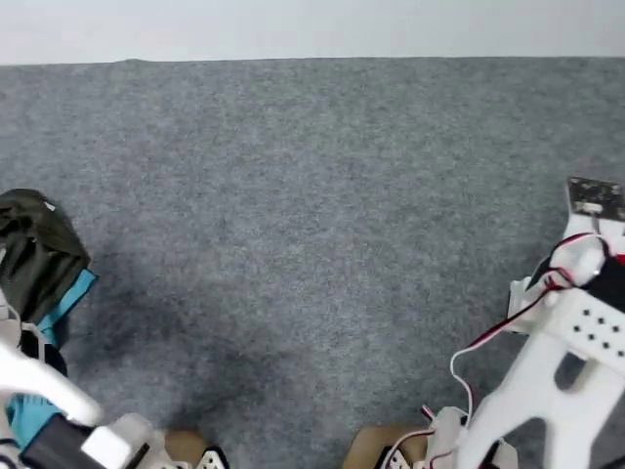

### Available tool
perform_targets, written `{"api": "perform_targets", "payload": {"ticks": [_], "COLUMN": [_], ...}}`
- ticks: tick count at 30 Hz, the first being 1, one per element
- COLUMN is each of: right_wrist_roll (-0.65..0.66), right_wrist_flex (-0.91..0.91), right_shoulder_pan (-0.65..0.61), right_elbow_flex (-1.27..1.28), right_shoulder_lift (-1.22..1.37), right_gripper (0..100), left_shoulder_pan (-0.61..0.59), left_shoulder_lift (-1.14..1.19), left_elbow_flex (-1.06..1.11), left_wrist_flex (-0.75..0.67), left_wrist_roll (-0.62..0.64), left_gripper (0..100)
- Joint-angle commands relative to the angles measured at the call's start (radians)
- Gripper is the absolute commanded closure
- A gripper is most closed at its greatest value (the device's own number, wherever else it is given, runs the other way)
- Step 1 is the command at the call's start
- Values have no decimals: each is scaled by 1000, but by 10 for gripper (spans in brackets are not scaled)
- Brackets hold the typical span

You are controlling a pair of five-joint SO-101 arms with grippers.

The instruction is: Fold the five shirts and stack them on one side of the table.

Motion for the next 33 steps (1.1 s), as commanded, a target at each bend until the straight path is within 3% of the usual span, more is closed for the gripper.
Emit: {"api": "perform_targets", "payload": {"ticks": [1,13,25,29,32,33], "right_wrist_roll": [12,12,8,11,11,11], "right_wrist_flex": [35,-31,-117,-139,-182,-205], "right_shoulder_pan": [5,-24,-262,-265,-266,-266], "right_elbow_flex": [-6,-6,-12,-12,-9,-8], "right_shoulder_lift": [-53,25,120,122,124,124], "right_gripper": [989,989,989,989,989,989], "left_shoulder_pan": [-8,-157,-163,-140,-87,-66], "left_shoulder_lift": [26,137,476,589,624,623], "left_elbow_flex": [-42,-117,-117,-117,-117,-117], "left_wrist_flex": [-17,-64,-206,-204,-140,-110], "left_wrist_roll": [-29,-106,-101,-121,-192,-206], "left_gripper": [870,794,798,882,1000,997]}}
